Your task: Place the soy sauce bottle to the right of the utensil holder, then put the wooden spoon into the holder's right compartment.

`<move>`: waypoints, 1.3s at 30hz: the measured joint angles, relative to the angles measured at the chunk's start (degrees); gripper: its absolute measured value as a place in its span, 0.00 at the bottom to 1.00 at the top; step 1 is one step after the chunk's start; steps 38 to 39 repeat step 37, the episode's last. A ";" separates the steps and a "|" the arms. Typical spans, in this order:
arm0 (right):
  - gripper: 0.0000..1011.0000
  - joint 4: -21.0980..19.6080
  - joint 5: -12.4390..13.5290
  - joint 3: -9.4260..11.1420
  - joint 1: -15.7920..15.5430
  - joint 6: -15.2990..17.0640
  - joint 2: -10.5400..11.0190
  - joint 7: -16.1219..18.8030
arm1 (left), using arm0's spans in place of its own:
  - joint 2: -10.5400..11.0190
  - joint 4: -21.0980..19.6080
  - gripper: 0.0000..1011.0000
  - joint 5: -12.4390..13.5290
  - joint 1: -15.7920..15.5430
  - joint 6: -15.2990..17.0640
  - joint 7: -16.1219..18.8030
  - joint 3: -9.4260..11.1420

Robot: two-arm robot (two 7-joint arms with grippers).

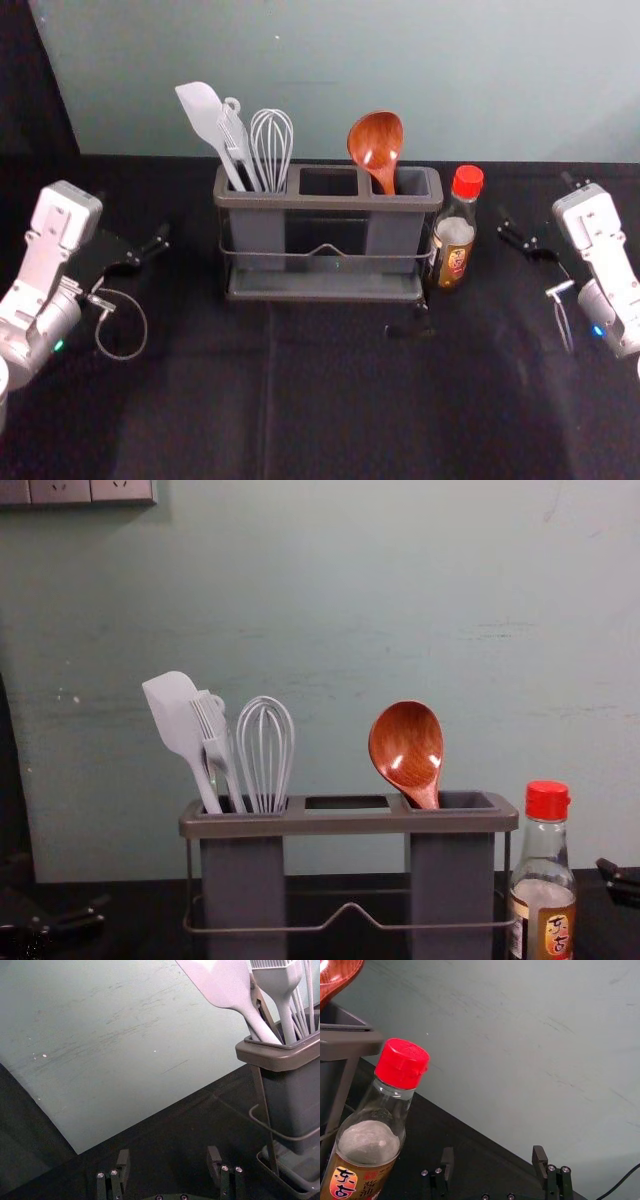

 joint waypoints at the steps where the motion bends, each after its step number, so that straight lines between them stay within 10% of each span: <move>1: 0.99 0.00 0.00 0.00 0.00 0.01 0.00 0.00 | 0.00 0.00 0.99 0.00 0.00 0.00 0.00 0.00; 39: 0.99 0.00 0.03 0.00 0.00 0.28 0.03 0.10 | 0.00 0.00 0.99 0.00 0.00 0.00 0.00 0.00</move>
